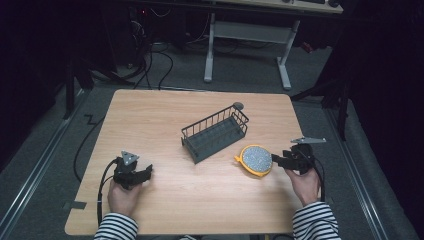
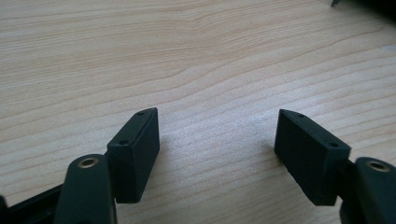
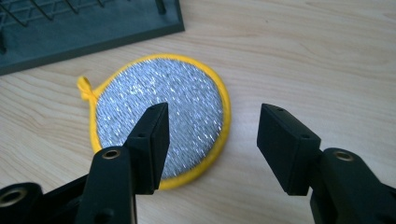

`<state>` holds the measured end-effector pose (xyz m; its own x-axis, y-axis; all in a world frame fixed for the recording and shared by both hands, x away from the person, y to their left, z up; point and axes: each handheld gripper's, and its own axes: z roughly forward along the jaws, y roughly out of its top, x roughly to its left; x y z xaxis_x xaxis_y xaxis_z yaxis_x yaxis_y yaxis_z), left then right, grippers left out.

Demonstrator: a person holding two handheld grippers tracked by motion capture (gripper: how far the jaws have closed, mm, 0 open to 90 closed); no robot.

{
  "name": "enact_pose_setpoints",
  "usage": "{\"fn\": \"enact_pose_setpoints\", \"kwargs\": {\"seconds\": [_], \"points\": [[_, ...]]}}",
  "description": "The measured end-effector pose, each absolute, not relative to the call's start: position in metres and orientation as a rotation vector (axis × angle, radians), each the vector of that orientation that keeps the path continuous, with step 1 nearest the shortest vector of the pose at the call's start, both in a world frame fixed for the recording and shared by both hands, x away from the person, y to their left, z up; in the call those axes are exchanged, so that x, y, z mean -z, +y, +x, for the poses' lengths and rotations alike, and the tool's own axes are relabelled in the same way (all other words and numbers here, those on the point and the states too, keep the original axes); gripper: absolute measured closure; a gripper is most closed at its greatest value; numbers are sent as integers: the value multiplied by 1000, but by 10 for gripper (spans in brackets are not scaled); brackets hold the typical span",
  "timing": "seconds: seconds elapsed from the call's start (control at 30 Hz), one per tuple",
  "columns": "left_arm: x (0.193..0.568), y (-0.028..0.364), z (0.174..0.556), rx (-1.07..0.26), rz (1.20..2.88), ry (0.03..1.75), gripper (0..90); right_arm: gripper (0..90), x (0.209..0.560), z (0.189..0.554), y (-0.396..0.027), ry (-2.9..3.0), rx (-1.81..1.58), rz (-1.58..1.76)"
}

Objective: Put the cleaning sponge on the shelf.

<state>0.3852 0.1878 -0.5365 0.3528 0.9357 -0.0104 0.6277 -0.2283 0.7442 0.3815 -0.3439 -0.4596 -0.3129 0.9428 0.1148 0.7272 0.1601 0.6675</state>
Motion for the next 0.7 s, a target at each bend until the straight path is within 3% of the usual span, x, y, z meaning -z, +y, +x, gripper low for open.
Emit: {"fn": "enact_pose_setpoints", "kwargs": {"seconds": [0.7], "points": [[536, 188, 385, -593, 1954, 1358, 313, 379, 483, 429, -329, 2251, -840, 1754]]}}
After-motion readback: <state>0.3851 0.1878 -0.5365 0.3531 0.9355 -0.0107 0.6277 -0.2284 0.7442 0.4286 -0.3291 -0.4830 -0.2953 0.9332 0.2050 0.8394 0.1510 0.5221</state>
